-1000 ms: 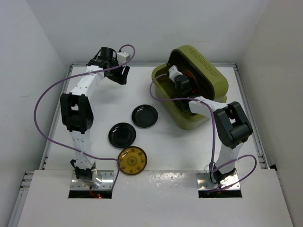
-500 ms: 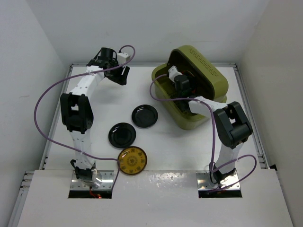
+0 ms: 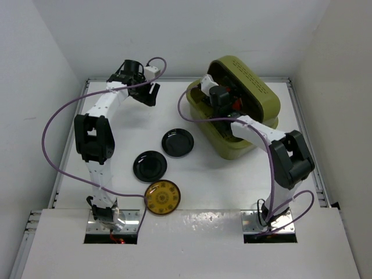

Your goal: Load the plates into the dish rack

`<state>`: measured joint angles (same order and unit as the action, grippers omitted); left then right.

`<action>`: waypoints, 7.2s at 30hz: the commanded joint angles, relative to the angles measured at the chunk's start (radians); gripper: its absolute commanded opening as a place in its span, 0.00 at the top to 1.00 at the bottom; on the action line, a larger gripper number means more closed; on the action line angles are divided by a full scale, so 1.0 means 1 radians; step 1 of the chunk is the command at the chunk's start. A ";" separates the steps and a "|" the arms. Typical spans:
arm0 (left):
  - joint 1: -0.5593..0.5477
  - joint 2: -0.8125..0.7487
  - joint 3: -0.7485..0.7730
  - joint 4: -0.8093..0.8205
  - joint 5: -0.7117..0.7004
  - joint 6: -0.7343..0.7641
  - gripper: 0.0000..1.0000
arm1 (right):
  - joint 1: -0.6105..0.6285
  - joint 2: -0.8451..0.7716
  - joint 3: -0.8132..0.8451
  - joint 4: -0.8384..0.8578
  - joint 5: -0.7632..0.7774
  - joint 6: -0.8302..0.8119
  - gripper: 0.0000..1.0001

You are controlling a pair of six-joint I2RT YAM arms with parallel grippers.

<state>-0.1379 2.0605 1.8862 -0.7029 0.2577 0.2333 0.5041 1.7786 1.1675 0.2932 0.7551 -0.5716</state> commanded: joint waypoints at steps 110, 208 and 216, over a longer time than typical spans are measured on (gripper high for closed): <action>0.061 -0.327 -0.317 -0.050 -0.156 0.176 0.27 | 0.025 -0.157 0.307 -0.310 -0.085 0.141 1.00; -0.011 -0.120 -0.147 -0.098 -0.140 0.198 0.27 | 0.011 0.035 -0.200 0.239 0.056 0.107 0.86; -0.011 -0.120 -0.147 -0.098 -0.140 0.198 0.27 | 0.008 0.027 -0.193 0.236 0.056 0.107 0.70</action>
<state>-0.1493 1.9518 1.7252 -0.8001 0.1112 0.4183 0.5186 1.8214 0.9630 0.5095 0.7933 -0.4706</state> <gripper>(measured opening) 0.733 0.289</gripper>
